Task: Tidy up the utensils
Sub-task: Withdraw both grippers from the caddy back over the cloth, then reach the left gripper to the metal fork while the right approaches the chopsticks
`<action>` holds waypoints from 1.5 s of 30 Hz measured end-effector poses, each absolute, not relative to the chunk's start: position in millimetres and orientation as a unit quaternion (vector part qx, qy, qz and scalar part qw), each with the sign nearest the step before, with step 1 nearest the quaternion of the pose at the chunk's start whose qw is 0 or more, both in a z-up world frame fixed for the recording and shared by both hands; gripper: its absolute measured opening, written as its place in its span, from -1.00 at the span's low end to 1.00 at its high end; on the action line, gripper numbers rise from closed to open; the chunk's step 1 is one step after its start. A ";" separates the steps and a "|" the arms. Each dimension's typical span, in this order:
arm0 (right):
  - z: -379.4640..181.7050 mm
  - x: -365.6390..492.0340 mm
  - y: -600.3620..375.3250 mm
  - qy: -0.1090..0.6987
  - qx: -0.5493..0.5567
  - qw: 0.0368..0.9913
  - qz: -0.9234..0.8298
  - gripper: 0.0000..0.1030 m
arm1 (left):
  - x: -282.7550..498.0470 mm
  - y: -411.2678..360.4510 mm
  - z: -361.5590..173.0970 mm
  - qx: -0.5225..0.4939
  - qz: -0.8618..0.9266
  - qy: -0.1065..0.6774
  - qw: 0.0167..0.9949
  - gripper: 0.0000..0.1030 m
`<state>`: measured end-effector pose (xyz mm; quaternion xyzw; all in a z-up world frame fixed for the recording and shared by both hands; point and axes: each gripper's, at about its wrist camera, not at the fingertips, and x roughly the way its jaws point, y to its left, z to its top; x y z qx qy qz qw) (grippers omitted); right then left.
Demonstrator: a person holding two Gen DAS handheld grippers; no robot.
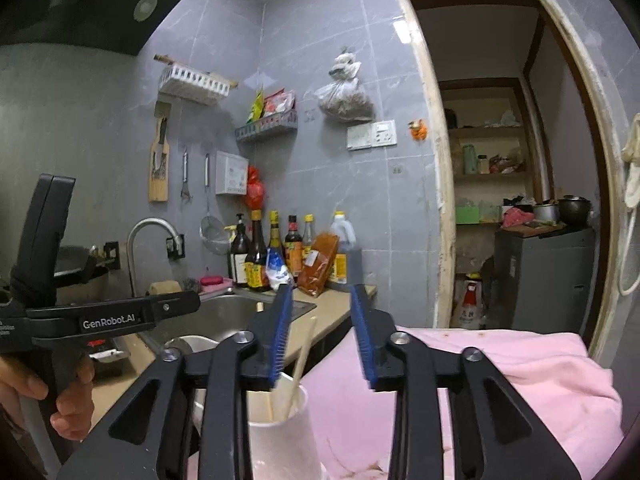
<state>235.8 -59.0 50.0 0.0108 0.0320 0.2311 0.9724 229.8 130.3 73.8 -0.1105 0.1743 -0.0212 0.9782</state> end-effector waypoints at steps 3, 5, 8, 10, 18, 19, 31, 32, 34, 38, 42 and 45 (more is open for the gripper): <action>62.2 219.7 -77.9 0.019 0.021 0.975 0.222 0.20 | 213.7 114.8 85.4 -0.105 -0.035 0.149 0.983 0.20; 73.2 203.5 -95.7 0.010 0.020 0.978 0.210 0.42 | 204.2 102.6 93.3 -0.103 -0.051 0.136 0.984 0.36; 87.3 181.9 -123.4 0.004 0.020 0.981 0.192 0.71 | 191.8 82.8 104.6 -0.103 -0.076 0.124 0.984 0.53; 100.8 164.1 -146.5 0.001 0.015 0.984 0.178 0.93 | 184.9 68.5 111.1 -0.100 -0.095 0.116 0.984 0.63; 140.6 100.4 -219.5 0.000 -0.023 0.995 0.093 1.00 | 167.8 7.6 119.9 -0.083 -0.170 0.118 0.975 0.83; 142.1 94.3 -227.2 0.010 -0.028 0.996 0.084 1.00 | 167.0 0.1 118.6 -0.078 -0.178 0.122 0.973 0.83; 77.0 85.7 -262.8 0.126 -0.082 0.988 0.043 1.00 | 187.9 -72.6 50.9 -0.007 -0.205 0.235 0.950 0.83; 68.7 89.7 -264.3 0.135 -0.081 0.986 0.045 1.00 | 192.0 -75.9 42.9 -0.003 -0.202 0.250 0.947 0.83; 49.7 102.0 -265.6 0.157 -0.078 0.983 0.052 1.00 | 201.1 -80.5 27.9 0.002 -0.196 0.278 0.940 0.83; 17.9 128.4 -268.9 0.196 -0.064 0.976 0.072 1.00 | 220.7 -88.1 1.4 0.016 -0.188 0.329 0.925 0.83; -6.8 158.0 -270.5 0.240 -0.056 0.965 0.094 0.86 | 239.0 -93.1 -20.1 0.018 -0.193 0.372 0.908 0.82; -19.1 178.6 -269.4 0.273 -0.057 0.954 0.109 0.58 | 252.7 -94.5 -29.0 0.017 -0.196 0.387 0.901 0.78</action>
